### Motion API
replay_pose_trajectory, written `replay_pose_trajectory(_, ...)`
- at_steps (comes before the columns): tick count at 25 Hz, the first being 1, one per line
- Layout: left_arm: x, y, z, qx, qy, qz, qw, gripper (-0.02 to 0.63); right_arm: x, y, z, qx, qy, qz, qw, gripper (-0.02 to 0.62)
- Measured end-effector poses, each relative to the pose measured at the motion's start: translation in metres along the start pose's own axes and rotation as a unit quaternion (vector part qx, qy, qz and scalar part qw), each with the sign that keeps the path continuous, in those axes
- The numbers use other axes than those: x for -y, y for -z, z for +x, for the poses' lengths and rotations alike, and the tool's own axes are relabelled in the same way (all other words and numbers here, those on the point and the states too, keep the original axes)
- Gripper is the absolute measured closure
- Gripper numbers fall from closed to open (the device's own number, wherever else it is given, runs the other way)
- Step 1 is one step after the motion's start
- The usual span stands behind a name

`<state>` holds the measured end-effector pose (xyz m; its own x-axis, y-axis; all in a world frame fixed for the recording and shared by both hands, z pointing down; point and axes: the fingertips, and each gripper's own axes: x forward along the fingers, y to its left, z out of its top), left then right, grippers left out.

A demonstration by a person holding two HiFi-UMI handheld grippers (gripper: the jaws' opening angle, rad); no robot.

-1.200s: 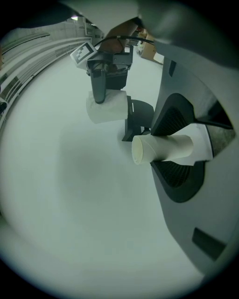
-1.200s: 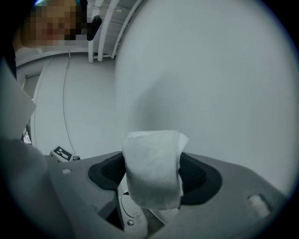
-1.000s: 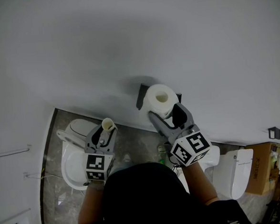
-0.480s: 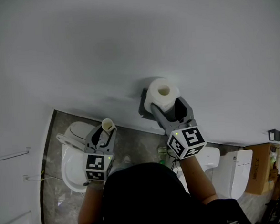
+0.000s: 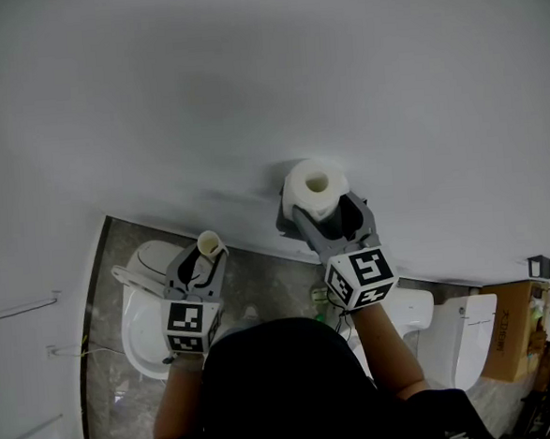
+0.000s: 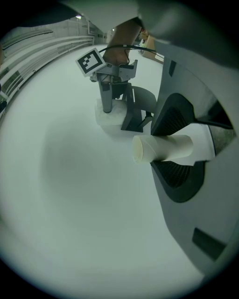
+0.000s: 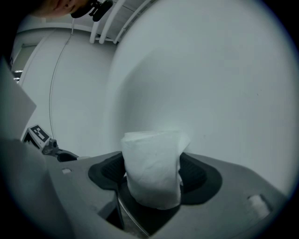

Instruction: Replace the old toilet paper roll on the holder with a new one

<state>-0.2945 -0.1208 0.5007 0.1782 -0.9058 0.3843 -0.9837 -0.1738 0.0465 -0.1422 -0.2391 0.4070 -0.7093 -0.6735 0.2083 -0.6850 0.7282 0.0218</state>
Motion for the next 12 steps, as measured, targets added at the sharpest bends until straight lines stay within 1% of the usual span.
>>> replay_pose_trajectory(6,0.0037,0.0025,0.0028,0.001,0.011,0.007,0.9999,0.425,-0.0021,0.0017,0.0007,-0.012,-0.002,-0.007,1.000,0.250)
replay_pose_trajectory(10,0.0022,0.0003,0.0043,-0.001,0.006,-0.002,1.0000,0.425,-0.0005,0.0057,0.0010,-0.026,-0.001,-0.006,1.000,0.249)
replay_pose_trajectory(12,0.0018,0.0002,0.0039,0.000,0.005,0.001,1.0000,0.425,0.0011,0.0078,-0.0007,-0.032,0.002,-0.006,0.999,0.247)
